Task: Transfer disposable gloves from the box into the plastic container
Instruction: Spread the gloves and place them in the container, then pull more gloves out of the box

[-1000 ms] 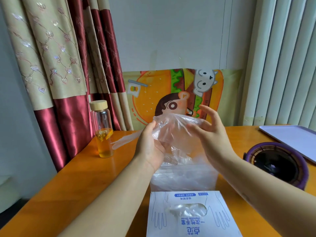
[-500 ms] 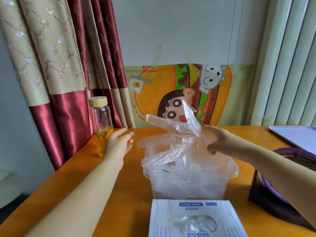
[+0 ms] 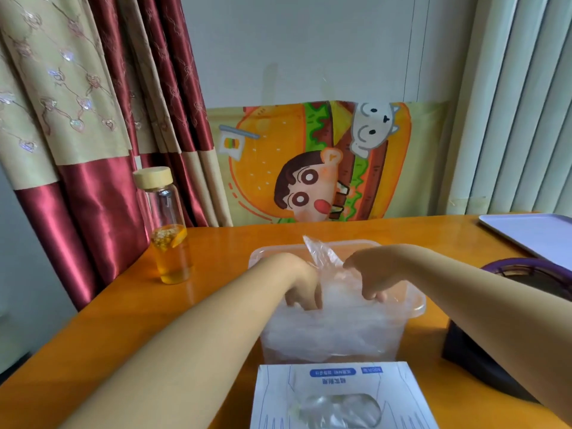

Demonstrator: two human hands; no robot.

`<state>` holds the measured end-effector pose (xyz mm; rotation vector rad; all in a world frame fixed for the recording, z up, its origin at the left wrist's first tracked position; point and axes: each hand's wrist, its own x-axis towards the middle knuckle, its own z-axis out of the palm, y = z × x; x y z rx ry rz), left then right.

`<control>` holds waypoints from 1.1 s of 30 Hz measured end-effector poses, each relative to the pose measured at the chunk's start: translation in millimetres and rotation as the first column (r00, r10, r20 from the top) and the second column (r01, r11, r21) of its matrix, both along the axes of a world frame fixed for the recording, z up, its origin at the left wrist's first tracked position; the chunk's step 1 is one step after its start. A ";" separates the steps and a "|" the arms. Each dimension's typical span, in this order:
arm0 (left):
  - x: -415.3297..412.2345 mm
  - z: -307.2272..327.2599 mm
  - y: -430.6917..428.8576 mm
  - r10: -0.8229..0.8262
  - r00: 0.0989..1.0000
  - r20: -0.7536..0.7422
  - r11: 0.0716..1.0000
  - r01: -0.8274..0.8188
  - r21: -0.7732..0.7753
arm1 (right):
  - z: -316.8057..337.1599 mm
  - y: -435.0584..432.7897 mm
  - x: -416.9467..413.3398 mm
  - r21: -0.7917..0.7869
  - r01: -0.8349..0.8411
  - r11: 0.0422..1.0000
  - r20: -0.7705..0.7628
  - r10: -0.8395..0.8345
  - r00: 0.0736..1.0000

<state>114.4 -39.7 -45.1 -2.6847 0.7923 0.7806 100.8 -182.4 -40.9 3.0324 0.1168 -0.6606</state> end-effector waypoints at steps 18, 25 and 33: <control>9.4 -24.5 4.4 0.148 0.989 0.017 0.987 -0.147 -0.070 | -27.6 4.8 8.2 -0.179 -0.219 0.959 -0.141 0.195 0.971; -8.8 19.4 39.3 0.148 0.968 0.202 0.878 -0.035 -0.478 | 17.3 9.9 -39.7 0.165 -0.343 0.925 0.440 0.242 0.865; -114.3 2.8 82.0 0.047 0.982 -0.182 0.689 -0.164 -0.706 | -17.8 23.9 -133.7 0.166 -0.489 0.856 0.191 0.459 0.868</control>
